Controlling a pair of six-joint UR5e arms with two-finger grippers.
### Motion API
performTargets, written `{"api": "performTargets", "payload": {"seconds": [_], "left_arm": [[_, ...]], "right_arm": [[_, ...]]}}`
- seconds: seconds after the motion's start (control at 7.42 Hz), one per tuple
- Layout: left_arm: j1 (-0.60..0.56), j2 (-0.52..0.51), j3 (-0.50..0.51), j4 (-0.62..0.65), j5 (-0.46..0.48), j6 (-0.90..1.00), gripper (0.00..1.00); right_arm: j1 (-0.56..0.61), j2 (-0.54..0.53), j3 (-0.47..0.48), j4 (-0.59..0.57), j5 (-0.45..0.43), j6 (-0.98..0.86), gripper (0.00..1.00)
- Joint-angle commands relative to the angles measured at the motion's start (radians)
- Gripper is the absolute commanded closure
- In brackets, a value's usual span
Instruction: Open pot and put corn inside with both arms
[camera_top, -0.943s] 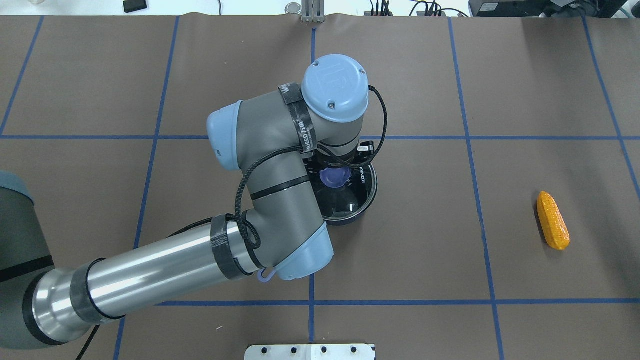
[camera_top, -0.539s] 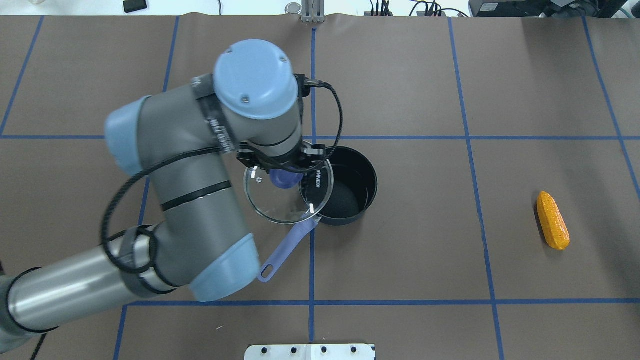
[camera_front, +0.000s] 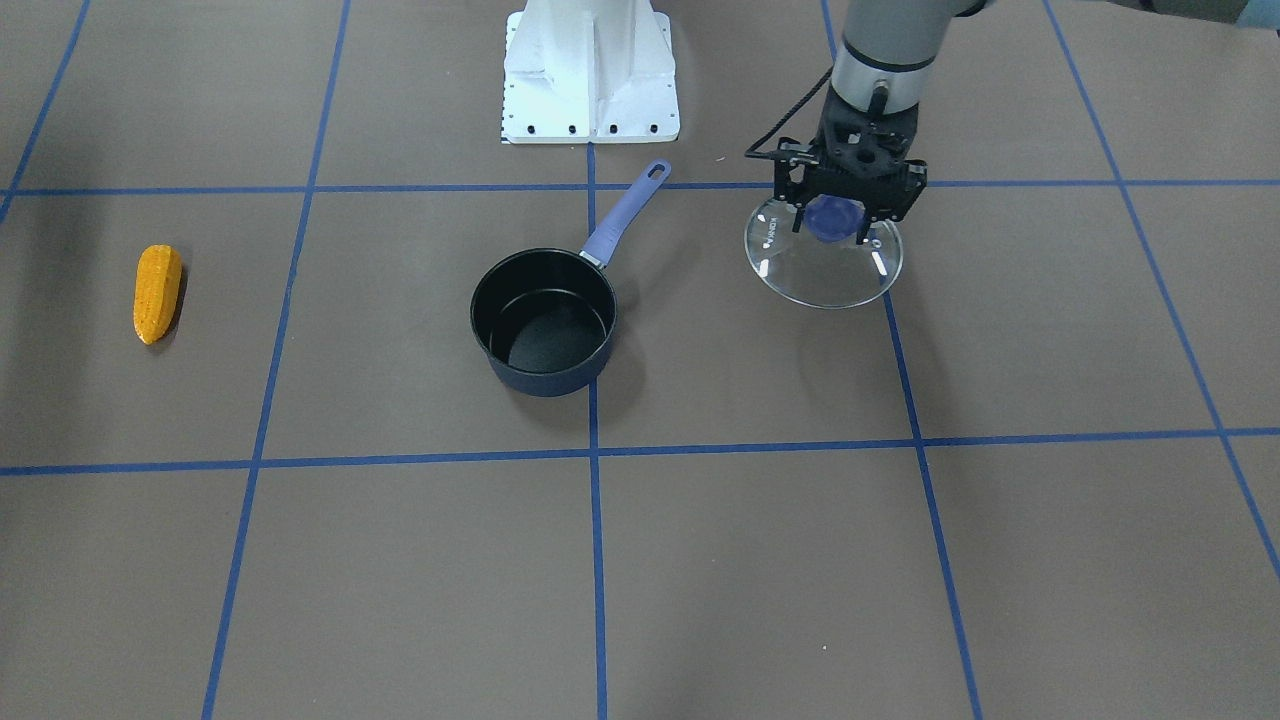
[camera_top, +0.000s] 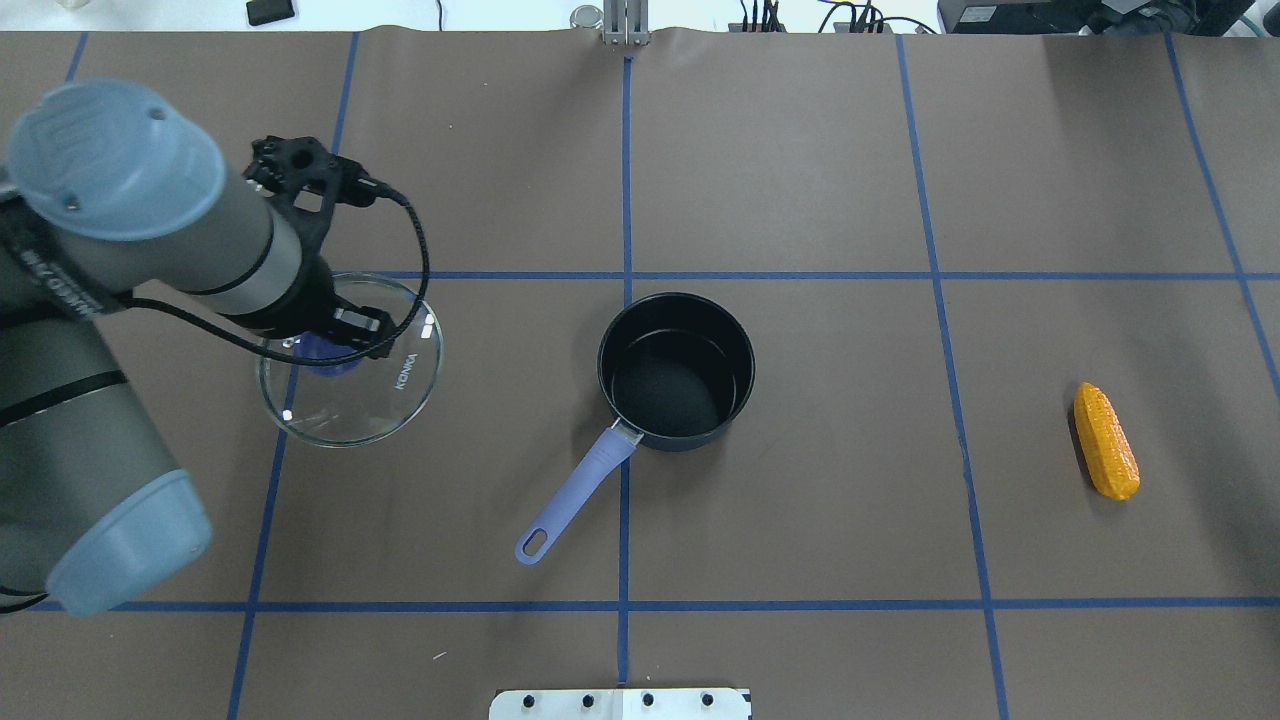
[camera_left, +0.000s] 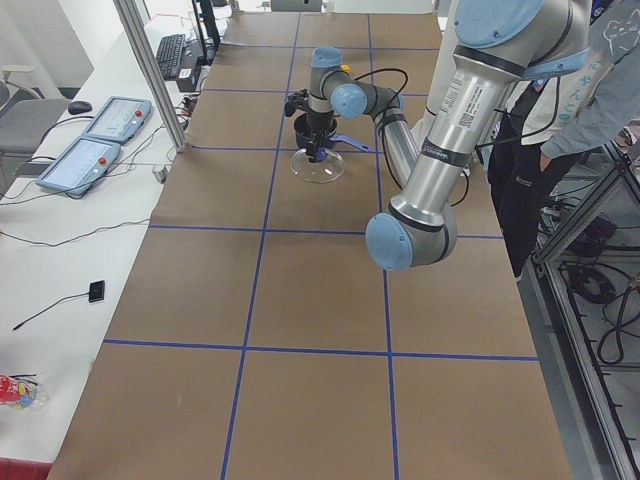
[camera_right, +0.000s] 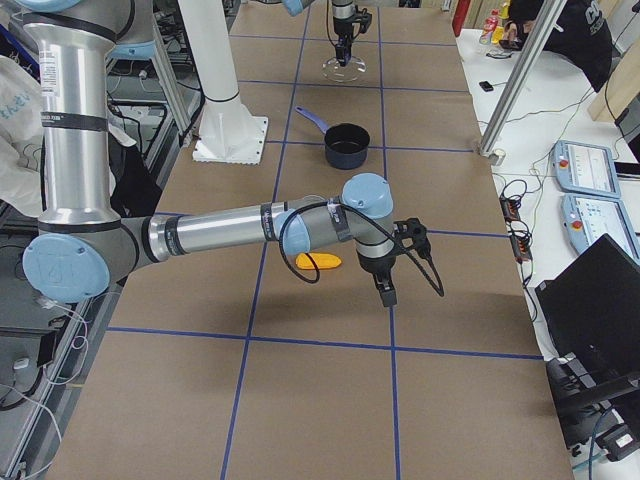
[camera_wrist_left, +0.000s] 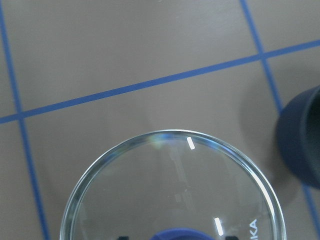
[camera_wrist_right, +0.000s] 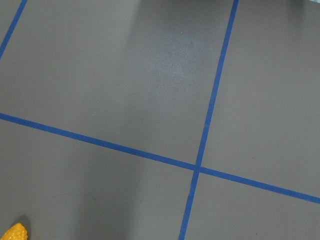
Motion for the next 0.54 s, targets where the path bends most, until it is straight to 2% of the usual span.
{"api": "performTargets", "payload": {"seconds": [0.0, 0.27, 0.4], "left_arm": [[-0.050, 0.251, -0.030, -0.197, -0.067, 0.140, 1.00], [-0.076, 0.462, -0.027, -0.371, -0.097, 0.249, 1.00], [-0.076, 0.531, -0.012, -0.434, -0.098, 0.277, 1.00]], "right_arm": [[-0.003, 0.000, -0.002, 0.001, 0.000, -0.001, 0.00], [-0.003, 0.000, -0.005, 0.001, 0.000, -0.001, 0.00], [-0.003, -0.002, -0.005, 0.001, 0.000, 0.000, 0.00]]}}
